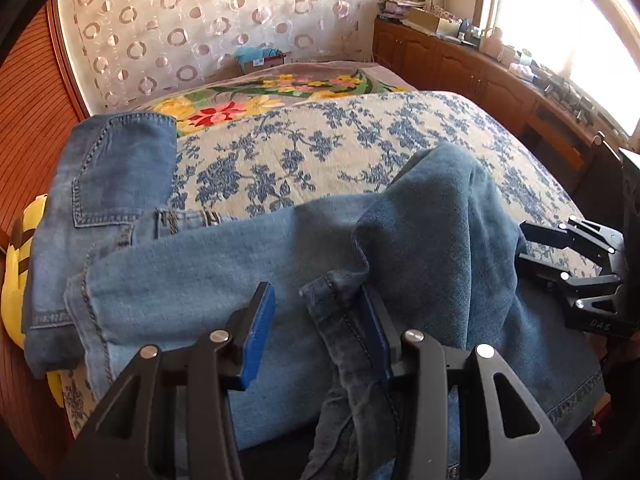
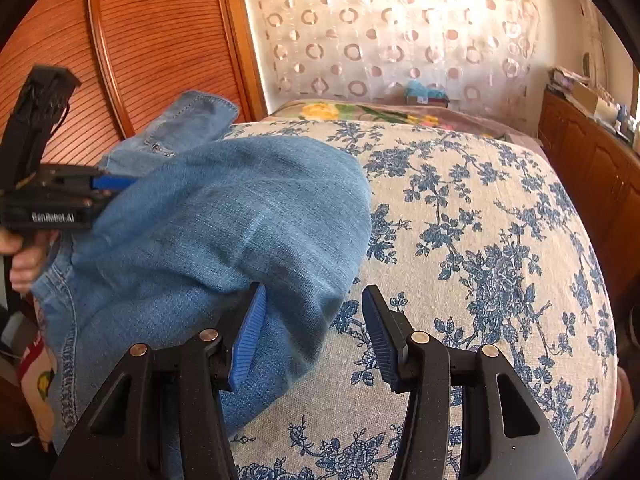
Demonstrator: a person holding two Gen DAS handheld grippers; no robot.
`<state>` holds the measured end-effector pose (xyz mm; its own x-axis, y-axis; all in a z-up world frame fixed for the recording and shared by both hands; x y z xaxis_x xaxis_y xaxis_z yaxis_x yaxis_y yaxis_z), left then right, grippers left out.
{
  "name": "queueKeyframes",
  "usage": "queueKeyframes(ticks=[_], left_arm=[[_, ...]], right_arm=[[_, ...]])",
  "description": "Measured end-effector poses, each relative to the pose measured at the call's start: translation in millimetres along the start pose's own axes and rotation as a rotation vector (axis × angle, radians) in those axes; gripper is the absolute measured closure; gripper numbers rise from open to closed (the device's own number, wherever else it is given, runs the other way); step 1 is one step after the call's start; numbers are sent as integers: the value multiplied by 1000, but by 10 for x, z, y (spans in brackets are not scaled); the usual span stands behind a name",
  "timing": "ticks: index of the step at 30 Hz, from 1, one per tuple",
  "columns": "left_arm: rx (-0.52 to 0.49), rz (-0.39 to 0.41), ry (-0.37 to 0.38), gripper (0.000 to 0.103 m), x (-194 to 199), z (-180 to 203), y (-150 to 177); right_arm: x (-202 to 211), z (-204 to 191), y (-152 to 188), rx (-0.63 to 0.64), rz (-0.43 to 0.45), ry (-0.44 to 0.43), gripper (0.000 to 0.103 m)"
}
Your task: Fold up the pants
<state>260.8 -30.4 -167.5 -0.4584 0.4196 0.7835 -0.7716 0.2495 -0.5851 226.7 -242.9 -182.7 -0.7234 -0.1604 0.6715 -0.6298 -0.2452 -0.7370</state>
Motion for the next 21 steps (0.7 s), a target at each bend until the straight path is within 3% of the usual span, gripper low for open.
queueKeyframes(ticks=[7,14,17,21], left_arm=[[-7,10,0,60,-20,57,48],[-67,45,57,85,-16,189,31],[-83,49,50,92,-3,226,21],[-105,118,36,95,231,310,-26]], right_arm=[[1,-16,11,5,2,7,52],[-2,-7,11,2,6,14,52],[-3,-10,10,1,6,14,52],[5,4,19,-6,11,11,52]])
Point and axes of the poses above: each gripper's, at about its wrist camera, not at the fingertips, and x roughly against the way its jaws point, z to its right, y to its underside, the point moved 8 cm from there along -x, roughly the way its jaws point, and after that the axes turned 14 degrees about y, right-handed, at the moved point
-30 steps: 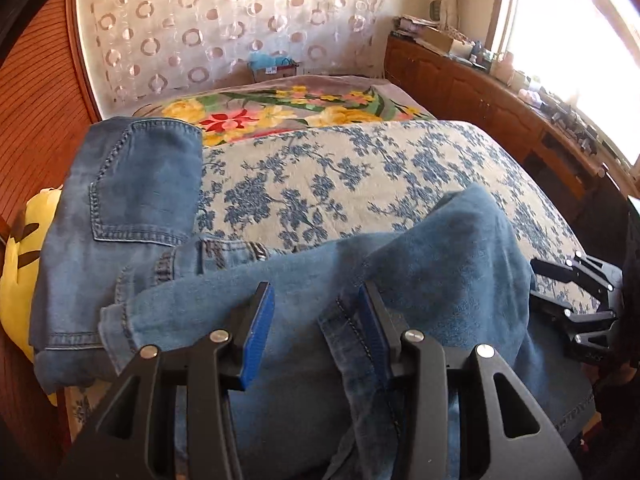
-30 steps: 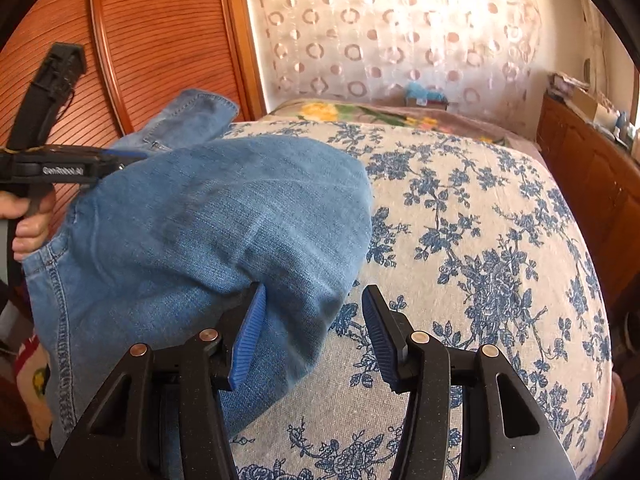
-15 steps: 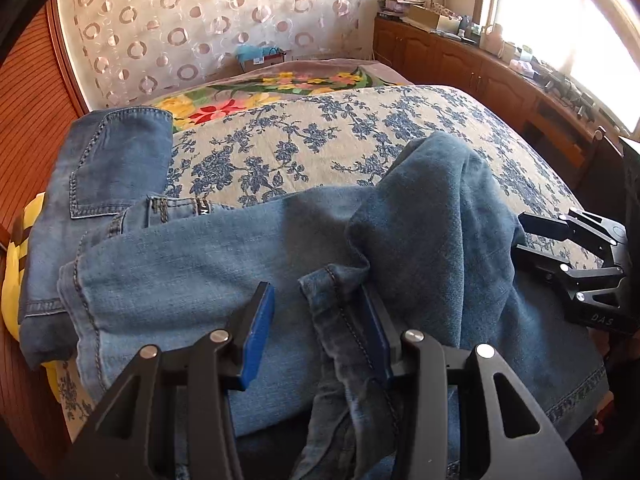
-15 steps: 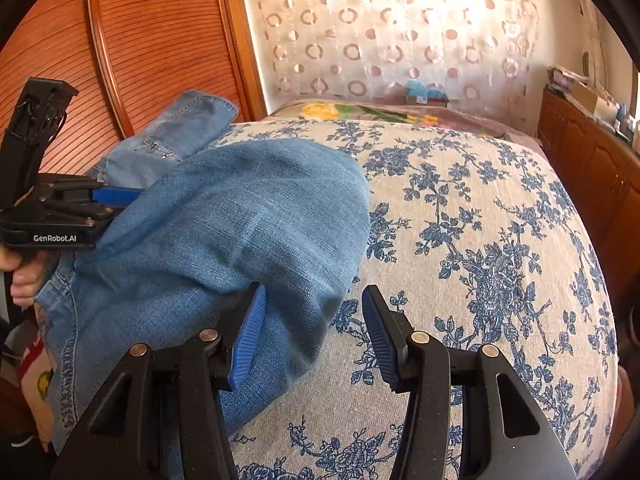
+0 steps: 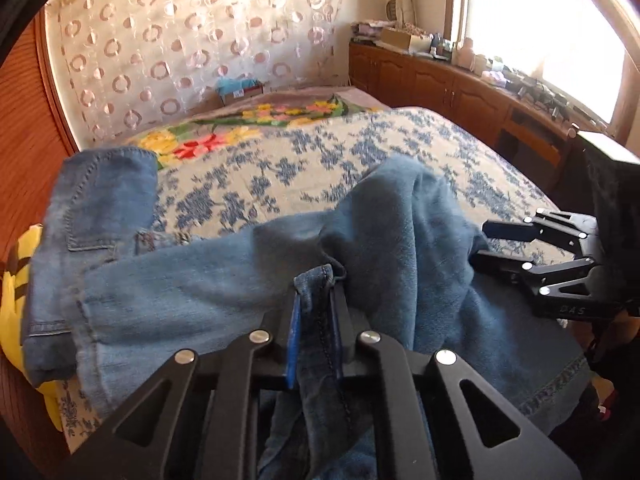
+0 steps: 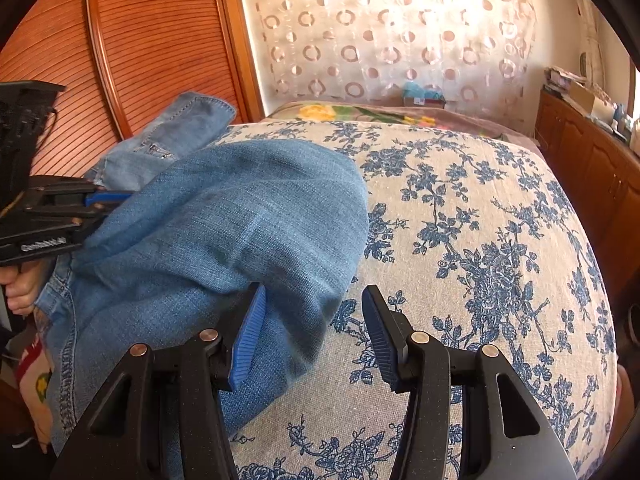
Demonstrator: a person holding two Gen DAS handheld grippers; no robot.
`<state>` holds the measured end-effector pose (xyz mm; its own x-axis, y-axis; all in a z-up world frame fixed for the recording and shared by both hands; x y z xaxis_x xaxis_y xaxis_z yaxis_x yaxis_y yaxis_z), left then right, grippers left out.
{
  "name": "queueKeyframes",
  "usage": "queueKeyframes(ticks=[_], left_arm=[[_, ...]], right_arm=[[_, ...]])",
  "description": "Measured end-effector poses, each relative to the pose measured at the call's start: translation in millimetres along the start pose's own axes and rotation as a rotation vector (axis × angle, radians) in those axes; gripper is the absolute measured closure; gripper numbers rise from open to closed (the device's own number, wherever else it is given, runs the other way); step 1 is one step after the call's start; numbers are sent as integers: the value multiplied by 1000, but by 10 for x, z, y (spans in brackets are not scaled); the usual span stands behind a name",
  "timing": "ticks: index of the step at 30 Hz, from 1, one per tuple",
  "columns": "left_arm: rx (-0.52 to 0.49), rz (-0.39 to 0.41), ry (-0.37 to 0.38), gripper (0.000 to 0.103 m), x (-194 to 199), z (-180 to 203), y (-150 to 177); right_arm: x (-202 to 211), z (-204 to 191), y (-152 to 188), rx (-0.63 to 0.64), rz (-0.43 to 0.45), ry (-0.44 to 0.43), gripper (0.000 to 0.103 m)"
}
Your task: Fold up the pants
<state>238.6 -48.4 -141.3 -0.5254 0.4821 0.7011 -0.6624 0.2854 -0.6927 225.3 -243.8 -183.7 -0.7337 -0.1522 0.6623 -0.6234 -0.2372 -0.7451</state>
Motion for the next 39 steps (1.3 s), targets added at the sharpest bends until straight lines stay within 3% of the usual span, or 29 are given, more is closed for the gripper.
queueKeyframes(ticks=[7,11,19,25,30,35,39], left_arm=[[35,219,-40,98,869,-2,-242],[33,270,-78,98,1195,-105,-362],[70,247,-172,98,1223,-499,-347],[142,155,-186,94,901,-851,-140],[161,133,-155,88,802,-832,-8],[142,134,-150,63,876,-692,131],[131,146,-125,63,941,-489,299]], right_arm=[[38,109,-23,-64,17,-28,52],[62,111,-40,-73,27,-49,52],[205,18,-54,-36,91,-114,52],[273,-38,-54,-24,110,-148,52],[268,-36,-61,-9,98,-128,52],[423,-35,-38,-27,85,-96,52],[593,-95,46,-14,65,-86,52]])
Point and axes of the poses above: each gripper's, at about its wrist camera, not at the fingertips, and x roughly against the way its jaws point, z to its right, y to its underside, the point moved 8 cm from there along -x, roughly the way its jaws point, and after that the axes turned 14 degrees about y, right-handed, at the moved point
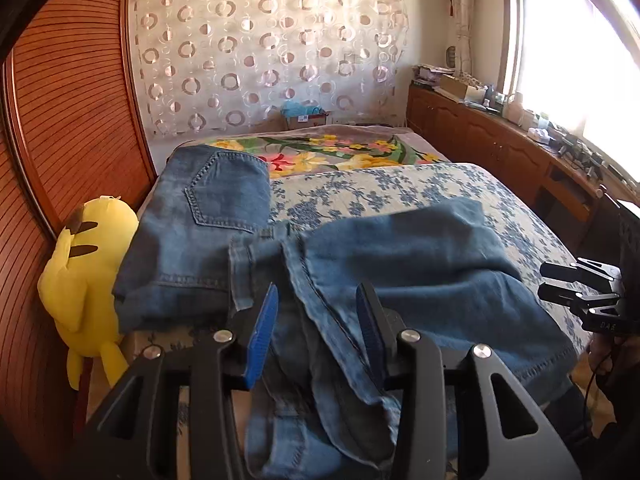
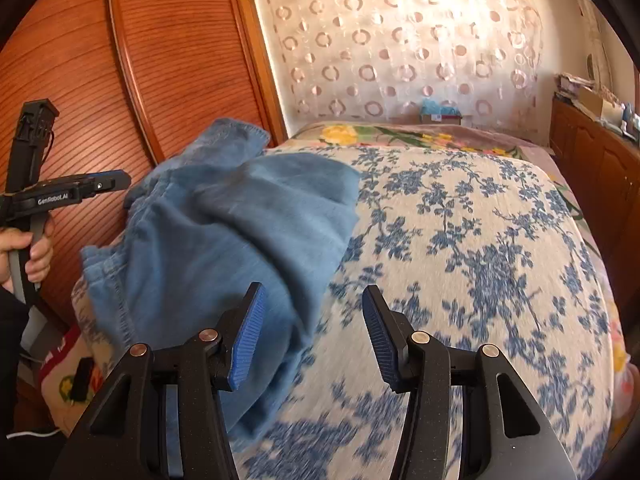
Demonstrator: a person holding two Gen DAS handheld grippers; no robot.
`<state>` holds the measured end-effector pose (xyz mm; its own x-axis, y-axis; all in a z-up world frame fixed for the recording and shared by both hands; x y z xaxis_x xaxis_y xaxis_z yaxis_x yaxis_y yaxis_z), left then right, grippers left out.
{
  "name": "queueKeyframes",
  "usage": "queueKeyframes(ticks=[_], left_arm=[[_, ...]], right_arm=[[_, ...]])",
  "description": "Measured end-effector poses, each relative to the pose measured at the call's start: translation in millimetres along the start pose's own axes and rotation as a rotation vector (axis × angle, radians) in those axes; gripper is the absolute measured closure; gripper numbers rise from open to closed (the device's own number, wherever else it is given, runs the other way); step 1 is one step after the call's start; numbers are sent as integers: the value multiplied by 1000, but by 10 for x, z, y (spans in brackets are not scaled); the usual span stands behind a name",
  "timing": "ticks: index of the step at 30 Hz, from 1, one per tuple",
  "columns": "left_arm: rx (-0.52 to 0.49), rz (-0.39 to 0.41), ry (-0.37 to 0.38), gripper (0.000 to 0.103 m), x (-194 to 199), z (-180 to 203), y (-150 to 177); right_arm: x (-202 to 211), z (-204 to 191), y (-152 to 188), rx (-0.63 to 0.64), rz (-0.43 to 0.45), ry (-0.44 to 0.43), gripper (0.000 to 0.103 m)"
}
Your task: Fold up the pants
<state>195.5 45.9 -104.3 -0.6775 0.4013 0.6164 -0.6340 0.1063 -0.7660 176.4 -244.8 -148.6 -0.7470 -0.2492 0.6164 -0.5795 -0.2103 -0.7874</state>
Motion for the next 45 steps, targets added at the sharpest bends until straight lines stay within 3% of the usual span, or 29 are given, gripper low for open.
queueKeyframes(ticks=[6,11,14,24,27,28,29,31,33,40,43,45], left_arm=[[-24,-33,60,63,0,321,342],[-53,-71,59,63,-65,491,558],[-65,-88,60,63,-102,545,661],[-44,-96,49,63,-129,517,818],[-40,-95,49,63,-136,504,844],[-41,-92,48,65,-135,501,844],[-43,-88,47,77,-136,491,836],[-53,-83,32,90,-118,488,829],[-48,-58,41,98,-44,492,795],[11,94,83,100,505,479,607],[13,118,64,100,671,455,613],[18,119,51,100,733,392,640]], right_arm=[[223,-173,132,31,-23,-31,52],[363,-261,239,48,-29,-36,53],[424,-310,285,49,-27,-51,58],[502,-539,412,84,-43,-87,61],[474,-570,472,98,-55,-82,66],[457,-577,488,105,-60,-75,71],[444,-575,499,111,-63,-67,78],[457,-594,512,117,-60,-73,88],[518,-610,489,114,-44,-93,90],[684,-686,437,135,-16,-126,91],[687,-743,467,139,-38,-162,90],[684,-770,460,141,-46,-169,83]])
Point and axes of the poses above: each gripper's, at about its wrist camera, not at the fingertips, and x roughly against the way its jaws point, z to its right, y to its underside, the point moved 8 cm from there along -x, roughly the way its jaws point, and after that the axes turned 14 degrees about y, right-handed, at the moved point
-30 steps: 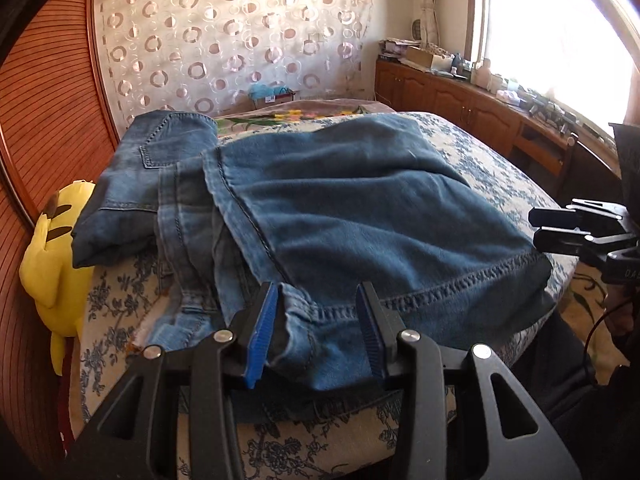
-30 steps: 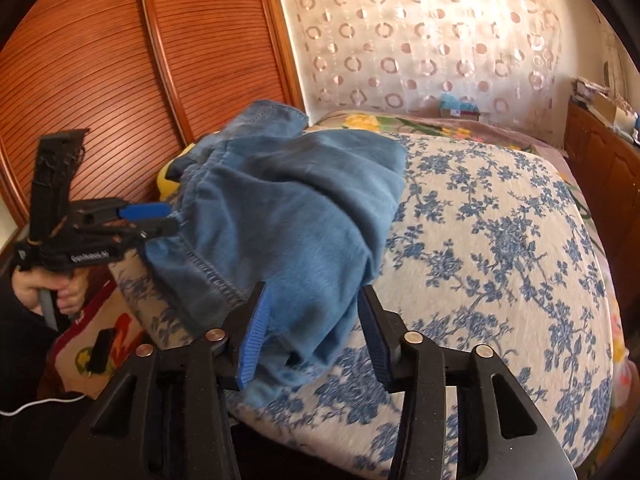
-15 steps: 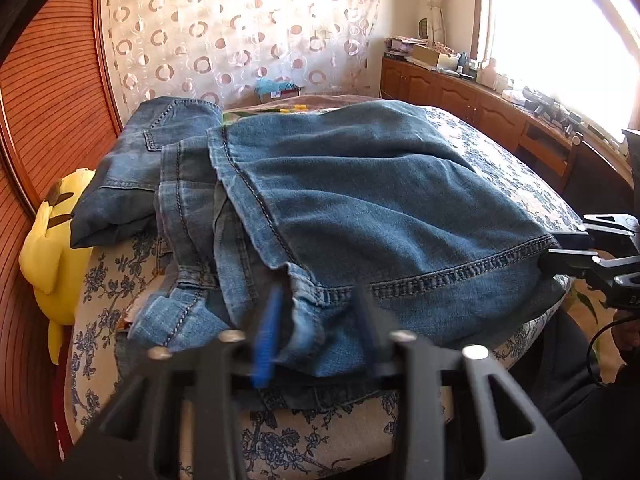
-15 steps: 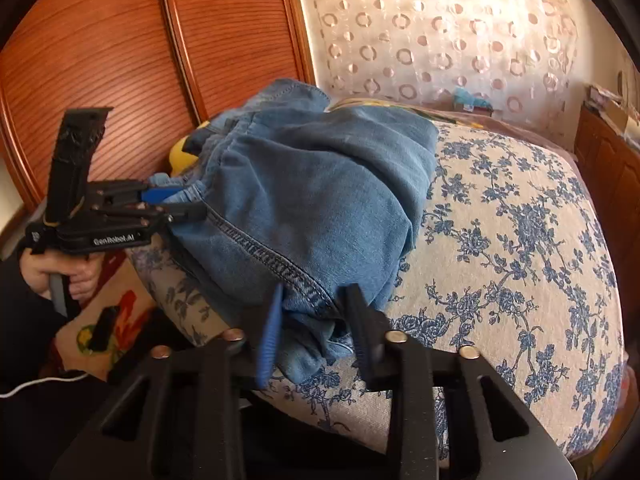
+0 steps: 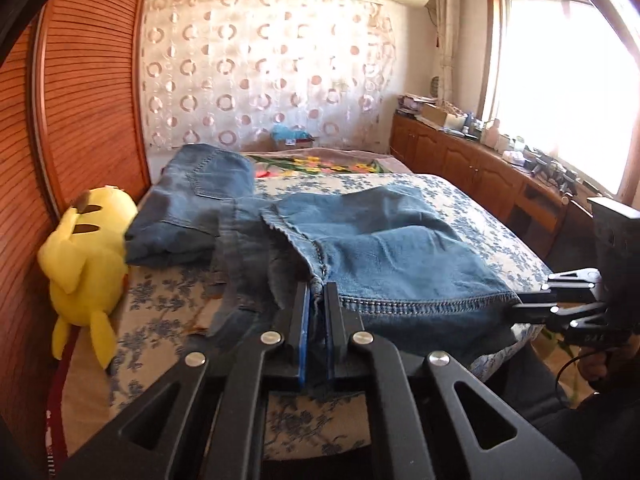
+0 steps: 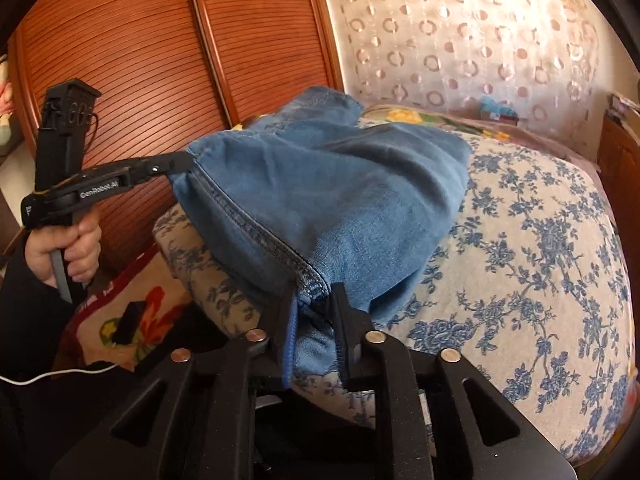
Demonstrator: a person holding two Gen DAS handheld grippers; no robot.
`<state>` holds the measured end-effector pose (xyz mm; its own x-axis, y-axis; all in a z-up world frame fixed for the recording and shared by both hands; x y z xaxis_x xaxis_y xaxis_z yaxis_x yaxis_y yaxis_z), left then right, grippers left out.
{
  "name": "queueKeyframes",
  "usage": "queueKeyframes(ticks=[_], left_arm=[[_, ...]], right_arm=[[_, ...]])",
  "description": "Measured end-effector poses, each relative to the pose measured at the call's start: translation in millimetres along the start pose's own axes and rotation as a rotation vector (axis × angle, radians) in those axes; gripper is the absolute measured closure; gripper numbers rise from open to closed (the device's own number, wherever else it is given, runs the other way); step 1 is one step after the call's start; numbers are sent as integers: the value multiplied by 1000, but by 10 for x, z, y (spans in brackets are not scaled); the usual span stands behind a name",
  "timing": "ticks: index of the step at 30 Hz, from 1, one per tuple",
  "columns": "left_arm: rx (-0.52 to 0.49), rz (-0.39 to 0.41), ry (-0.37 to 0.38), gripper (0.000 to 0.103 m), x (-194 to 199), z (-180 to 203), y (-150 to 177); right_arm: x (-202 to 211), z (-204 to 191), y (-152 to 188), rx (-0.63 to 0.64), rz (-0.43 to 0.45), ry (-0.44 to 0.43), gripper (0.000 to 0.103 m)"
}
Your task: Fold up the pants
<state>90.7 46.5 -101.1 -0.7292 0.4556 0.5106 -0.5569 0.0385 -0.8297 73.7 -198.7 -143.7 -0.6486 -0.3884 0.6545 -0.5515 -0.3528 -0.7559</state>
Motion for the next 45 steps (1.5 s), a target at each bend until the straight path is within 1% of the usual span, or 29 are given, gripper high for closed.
queueKeyframes(ticks=[2,4,5,9,10,13,15,18,20,22,26,32,35,39,42,45], left_arm=[[14,-7,-9,100,28,-85,40],[27,-31,-43,100,11,-204,111],[33,-40,-54,99,-4,-240,136],[57,-70,-45,98,-71,-294,262],[57,-75,-44,95,-85,-295,279],[68,-85,-38,93,-112,-297,309],[75,-84,-32,88,-107,-279,296],[77,-72,-50,83,-75,-324,250],[87,-59,-49,69,-49,-369,216],[93,-48,-58,62,-23,-409,179],[79,-40,-73,59,-17,-448,96],[50,-30,-82,59,-94,-419,-36],[42,-34,-71,59,-196,-402,-118],[19,-49,-38,59,-406,-400,-268],[7,-66,-42,59,-588,-447,-375],[-16,-88,-48,59,-773,-493,-478]], right_arm=[[16,-10,-22,-5,8,-11,82],[48,-13,-55,-3,19,-22,82],[61,-2,-68,-1,25,-14,82],[117,100,-130,-16,41,8,82],[119,135,-141,-21,43,19,82],[99,215,-180,-24,47,53,82],[73,245,-221,-26,53,70,82],[-14,274,-286,-31,55,97,81],[-79,280,-323,-39,53,102,79],[-159,258,-346,-38,49,100,79],[-316,201,-282,-22,14,103,78],[-540,227,-10,-31,-60,126,77],[-553,253,12,-51,-55,117,77],[-506,273,-55,-58,-40,120,75],[-447,307,-152,-53,-12,134,74],[-429,371,-244,-51,12,161,69]])
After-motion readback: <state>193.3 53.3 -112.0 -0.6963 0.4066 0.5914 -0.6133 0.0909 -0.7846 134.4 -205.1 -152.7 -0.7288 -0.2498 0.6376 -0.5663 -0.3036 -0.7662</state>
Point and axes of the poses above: each gripper's, at about its wrist camera, not at the fingertips, and x roughly against the way its jaws point, z to its right, y to its underside, the point moved 8 cm from there along -x, roughly the way its jaws point, and after that the axes turned 14 degrees about y, right-handed, at the moved point
